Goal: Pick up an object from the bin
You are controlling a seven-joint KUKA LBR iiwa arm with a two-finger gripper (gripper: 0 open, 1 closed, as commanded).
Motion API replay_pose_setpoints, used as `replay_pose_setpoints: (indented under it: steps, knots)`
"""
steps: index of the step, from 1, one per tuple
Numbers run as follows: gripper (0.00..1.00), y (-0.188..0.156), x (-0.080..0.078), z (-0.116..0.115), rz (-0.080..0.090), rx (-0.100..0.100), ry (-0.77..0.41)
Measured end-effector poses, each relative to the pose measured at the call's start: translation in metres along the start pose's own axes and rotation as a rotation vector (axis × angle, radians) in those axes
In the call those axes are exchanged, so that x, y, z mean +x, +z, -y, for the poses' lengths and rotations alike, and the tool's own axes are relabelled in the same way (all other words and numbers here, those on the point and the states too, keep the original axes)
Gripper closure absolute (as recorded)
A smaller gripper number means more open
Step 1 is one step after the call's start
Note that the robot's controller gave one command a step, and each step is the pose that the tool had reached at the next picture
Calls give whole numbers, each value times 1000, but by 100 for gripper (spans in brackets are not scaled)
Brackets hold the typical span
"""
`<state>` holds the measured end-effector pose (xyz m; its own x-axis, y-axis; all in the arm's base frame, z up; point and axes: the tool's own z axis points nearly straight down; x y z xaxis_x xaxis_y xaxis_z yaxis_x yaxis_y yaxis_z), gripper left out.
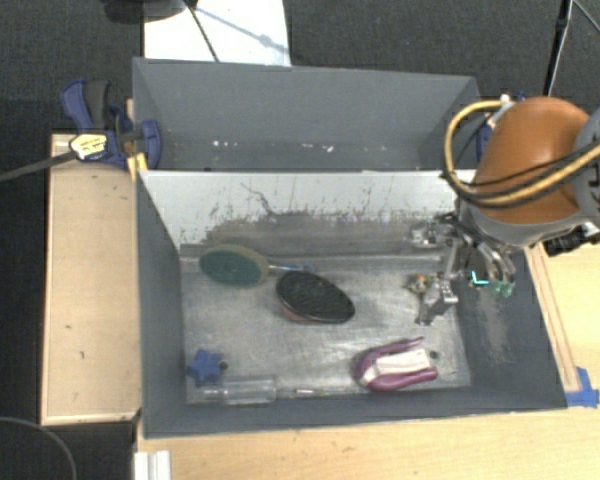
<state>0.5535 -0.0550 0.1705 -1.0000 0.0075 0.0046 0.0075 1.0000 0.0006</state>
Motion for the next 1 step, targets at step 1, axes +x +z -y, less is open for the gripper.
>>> replay_pose_setpoints:
  steps: [1]
  knots:
    - [0, 102, -28, 87, 7, 2, -21]
